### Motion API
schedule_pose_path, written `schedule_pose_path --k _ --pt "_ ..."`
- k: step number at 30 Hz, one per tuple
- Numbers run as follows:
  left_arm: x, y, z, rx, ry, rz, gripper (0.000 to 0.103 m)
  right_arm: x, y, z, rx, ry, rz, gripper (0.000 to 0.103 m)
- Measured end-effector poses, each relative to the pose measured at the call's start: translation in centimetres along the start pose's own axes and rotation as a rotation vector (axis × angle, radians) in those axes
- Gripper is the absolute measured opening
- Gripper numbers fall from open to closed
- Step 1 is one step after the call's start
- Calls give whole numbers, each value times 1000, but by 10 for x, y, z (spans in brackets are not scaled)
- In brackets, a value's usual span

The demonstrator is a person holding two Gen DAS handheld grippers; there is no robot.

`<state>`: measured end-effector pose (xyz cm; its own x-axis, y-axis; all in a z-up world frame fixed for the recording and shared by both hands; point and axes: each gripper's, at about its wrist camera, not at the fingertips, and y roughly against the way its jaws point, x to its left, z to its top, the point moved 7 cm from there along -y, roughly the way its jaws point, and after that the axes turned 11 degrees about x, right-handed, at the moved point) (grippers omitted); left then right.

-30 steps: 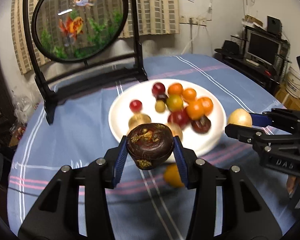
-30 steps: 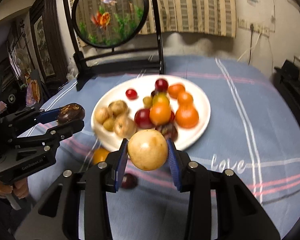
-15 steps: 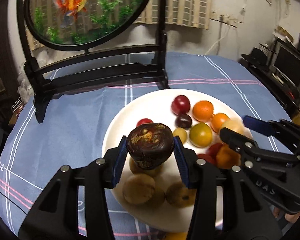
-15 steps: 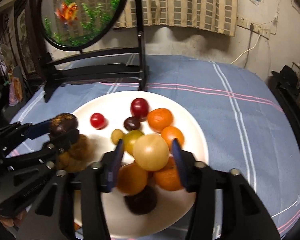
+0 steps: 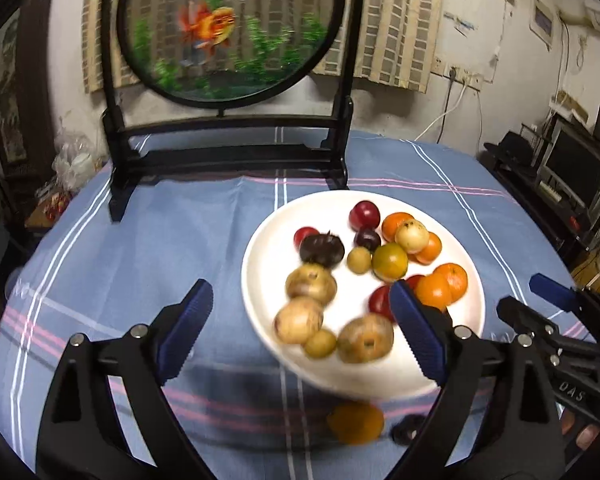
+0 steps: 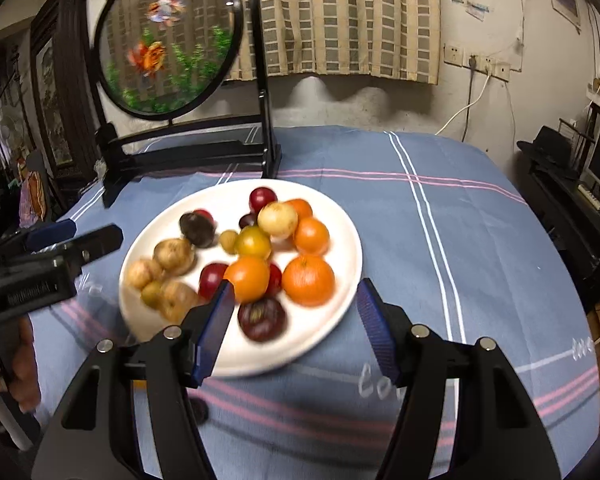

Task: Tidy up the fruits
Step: 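Carry the purple fruit and potato onto the white plate and open both tools, then grasp an orange-yellow fruit with the left tool while the right tool grasps a dark red plum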

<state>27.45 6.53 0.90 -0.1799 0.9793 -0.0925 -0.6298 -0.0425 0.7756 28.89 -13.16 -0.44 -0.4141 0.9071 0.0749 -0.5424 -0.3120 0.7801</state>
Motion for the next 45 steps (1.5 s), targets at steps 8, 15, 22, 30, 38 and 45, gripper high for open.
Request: schedule_pose_path --k 8,15,22,30,38,45 --pt "26 -4 -61 56 26 77 93 60 -9 -57 137 207 43 64" --pt "42 -8 -69 61 71 54 93 83 -36 -77 218 269 12 64" --pt "40 -14 -72 75 36 64 93 87 -58 -79 270 259 12 51" --pt "33 -17 -75 93 22 27 93 81 -54 -75 264 184 98 33" --pt "5 -13 -83 99 -61 -5 93 45 -33 -76 228 98 89 33" --pt "-19 -24 -96 128 -133 2 93 28 -33 -75 223 60 82 33"
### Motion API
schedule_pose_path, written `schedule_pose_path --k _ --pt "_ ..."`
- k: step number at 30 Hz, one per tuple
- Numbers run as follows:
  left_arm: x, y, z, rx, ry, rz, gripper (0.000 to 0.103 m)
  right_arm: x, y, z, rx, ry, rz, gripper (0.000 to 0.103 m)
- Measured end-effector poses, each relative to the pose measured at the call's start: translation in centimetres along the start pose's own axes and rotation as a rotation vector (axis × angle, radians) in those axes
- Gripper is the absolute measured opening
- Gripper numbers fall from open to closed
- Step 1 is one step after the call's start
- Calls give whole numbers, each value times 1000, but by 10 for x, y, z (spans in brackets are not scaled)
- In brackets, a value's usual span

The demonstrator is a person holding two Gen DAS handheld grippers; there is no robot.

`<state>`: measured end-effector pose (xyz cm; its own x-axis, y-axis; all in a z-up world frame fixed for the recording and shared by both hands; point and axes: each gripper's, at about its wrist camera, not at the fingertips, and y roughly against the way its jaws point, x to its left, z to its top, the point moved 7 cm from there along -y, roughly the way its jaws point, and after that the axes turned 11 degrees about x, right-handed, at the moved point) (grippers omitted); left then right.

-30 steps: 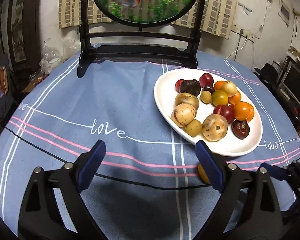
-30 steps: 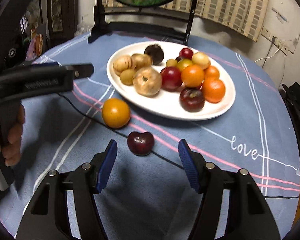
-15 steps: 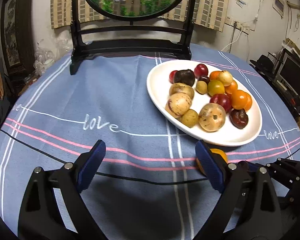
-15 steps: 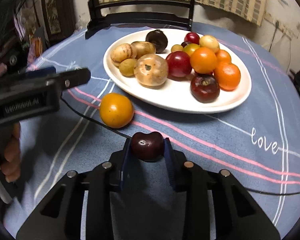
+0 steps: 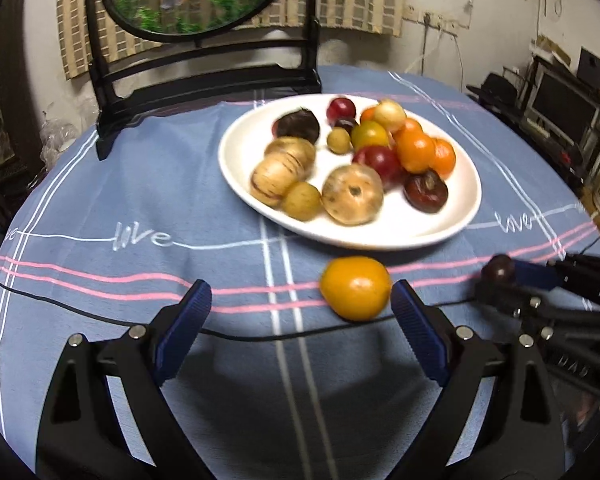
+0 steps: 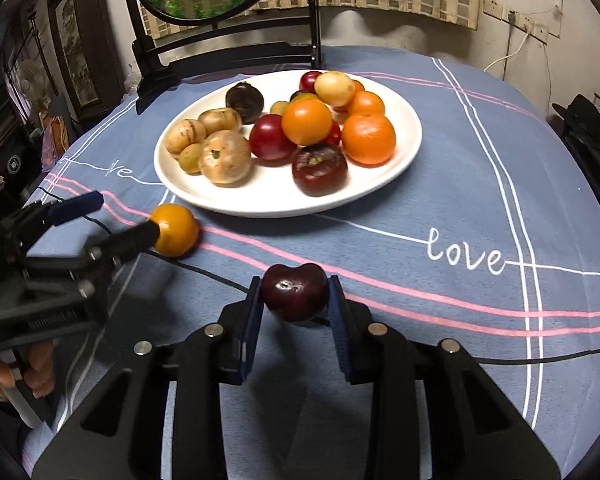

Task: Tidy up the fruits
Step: 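Grasp an orange-yellow fruit with the left tool while the right tool grasps a dark red plum, then carry the orange-yellow fruit and plum onto the white plate and open both tools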

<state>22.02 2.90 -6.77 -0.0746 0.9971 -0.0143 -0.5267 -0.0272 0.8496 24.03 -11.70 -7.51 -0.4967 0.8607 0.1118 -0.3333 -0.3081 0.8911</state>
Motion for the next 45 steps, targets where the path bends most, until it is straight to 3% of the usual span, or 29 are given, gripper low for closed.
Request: schedule_pose_path --k 7,13,17,34,45 --pt "-7 -16 -2 30 18 -10 91 2 3 0 -7 10 11 33" --pt "-18 -29 -5 79 -26 2 69 3 5 1 -13 11 16 32" --pt "-21 -28 -2 70 -31 -29 44 6 3 1 -7 20 14 32" --pt "-19 -17 -2 52 -49 -22 44 -1 5 2 -13 -2 6 32" --pt "-5 22 16 -21 5 -84 44 -1 42 17 -163 -61 41 33"
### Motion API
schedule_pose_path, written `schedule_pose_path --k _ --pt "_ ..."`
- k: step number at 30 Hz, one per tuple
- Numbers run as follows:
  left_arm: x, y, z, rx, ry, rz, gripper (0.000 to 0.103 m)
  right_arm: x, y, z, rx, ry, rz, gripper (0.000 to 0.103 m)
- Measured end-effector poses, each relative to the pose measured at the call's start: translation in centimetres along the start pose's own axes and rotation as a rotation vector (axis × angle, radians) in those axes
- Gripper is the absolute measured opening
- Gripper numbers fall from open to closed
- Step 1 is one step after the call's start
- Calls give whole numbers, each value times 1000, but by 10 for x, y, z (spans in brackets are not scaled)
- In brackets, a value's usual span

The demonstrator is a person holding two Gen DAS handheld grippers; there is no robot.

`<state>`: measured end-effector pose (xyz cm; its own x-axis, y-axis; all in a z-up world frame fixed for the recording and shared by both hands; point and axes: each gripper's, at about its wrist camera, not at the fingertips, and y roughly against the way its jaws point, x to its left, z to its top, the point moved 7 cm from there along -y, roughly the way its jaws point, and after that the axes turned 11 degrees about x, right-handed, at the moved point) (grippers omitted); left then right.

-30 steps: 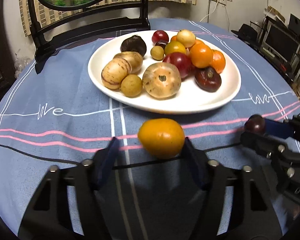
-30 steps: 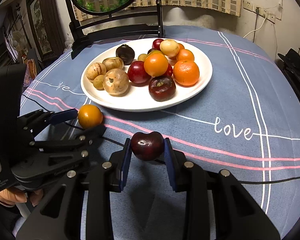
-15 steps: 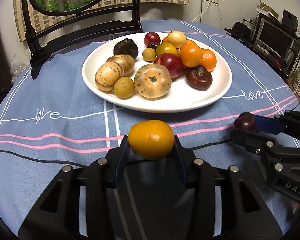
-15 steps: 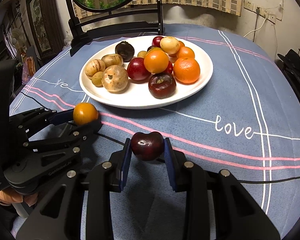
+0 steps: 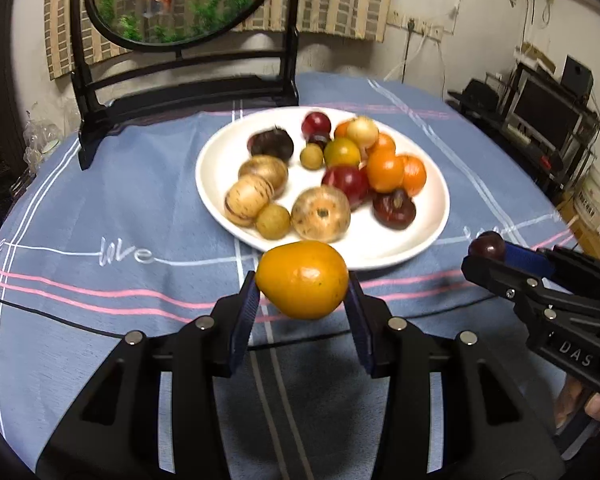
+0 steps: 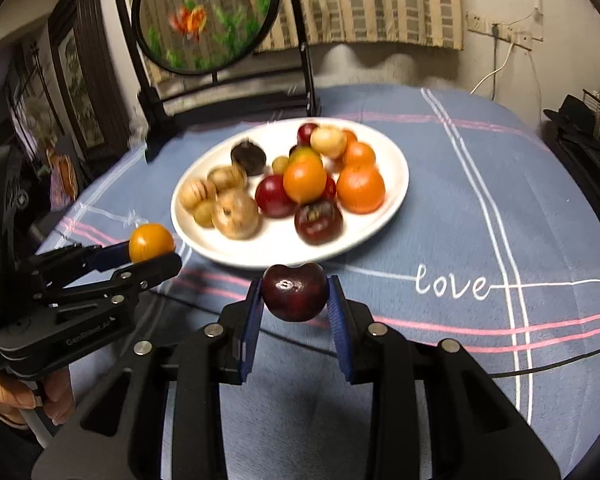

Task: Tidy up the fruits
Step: 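Carry the orange-yellow fruit and plum onto the white plate and open both tools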

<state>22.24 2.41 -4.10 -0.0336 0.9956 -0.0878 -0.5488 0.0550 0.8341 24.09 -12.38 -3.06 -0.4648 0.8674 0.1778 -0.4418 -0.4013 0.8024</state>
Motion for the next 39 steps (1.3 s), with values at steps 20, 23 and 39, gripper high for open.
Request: schedule_pose_path --k 20,23,39 --pt "2 -27 92 -19 33 9 44 -21 -31 80 -71 -42 -31 33" --pt "4 -41 100 -7 43 12 44 -28 -45 89 -60 -66 -21 33" --pt "17 -40 108 -30 74 42 83 -52 -48 101 -4 -156 53 62"
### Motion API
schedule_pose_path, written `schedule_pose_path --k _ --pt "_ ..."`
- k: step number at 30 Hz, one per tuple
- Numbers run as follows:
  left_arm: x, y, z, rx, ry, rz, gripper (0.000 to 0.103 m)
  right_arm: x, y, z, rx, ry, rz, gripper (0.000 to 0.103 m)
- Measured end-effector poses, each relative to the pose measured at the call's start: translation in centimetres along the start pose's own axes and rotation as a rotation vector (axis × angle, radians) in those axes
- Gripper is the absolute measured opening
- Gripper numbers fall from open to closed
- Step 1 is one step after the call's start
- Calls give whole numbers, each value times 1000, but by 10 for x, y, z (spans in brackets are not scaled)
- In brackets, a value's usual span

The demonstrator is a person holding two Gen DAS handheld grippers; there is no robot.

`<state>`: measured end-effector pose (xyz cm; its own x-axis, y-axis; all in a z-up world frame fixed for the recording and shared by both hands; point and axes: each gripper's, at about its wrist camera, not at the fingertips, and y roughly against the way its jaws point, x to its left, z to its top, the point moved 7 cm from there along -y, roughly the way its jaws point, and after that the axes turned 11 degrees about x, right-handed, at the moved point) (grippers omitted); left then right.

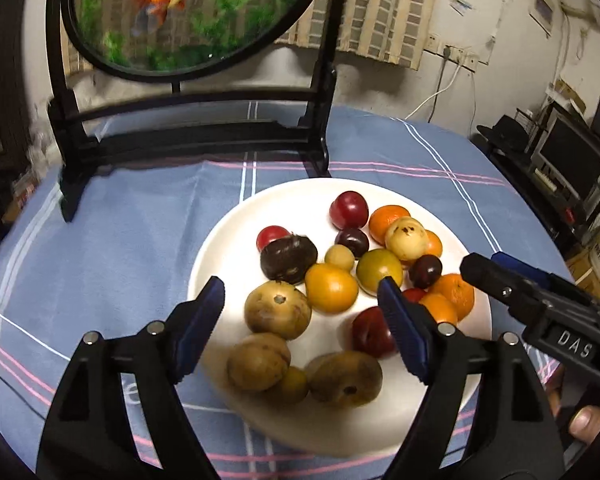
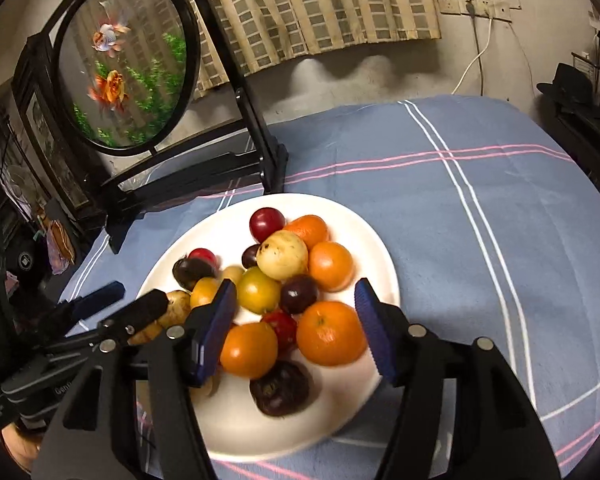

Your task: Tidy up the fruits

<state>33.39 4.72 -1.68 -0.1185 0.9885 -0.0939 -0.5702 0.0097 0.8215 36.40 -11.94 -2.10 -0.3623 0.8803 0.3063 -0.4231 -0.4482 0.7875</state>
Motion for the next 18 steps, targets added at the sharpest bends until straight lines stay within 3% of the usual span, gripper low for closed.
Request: schedule_pose_path --k 2,6,11,14,18 --pt "-3 9 -7 -4 -30 15 90 1 8 -9 7 17 -14 62" --pt "-6 31 -25 -39 -45 54 91 4 26 -38 17 62 -83 62" --pt "-7 46 -62 -5 -26 56 92 9 42 -82 43 101 -172 66" --pt "-5 53 -91 8 -24 65 99 11 49 -102 46 110 -213 69" --pt "5 65 -124 16 6 94 100 13 62 -122 23 87 -215 101"
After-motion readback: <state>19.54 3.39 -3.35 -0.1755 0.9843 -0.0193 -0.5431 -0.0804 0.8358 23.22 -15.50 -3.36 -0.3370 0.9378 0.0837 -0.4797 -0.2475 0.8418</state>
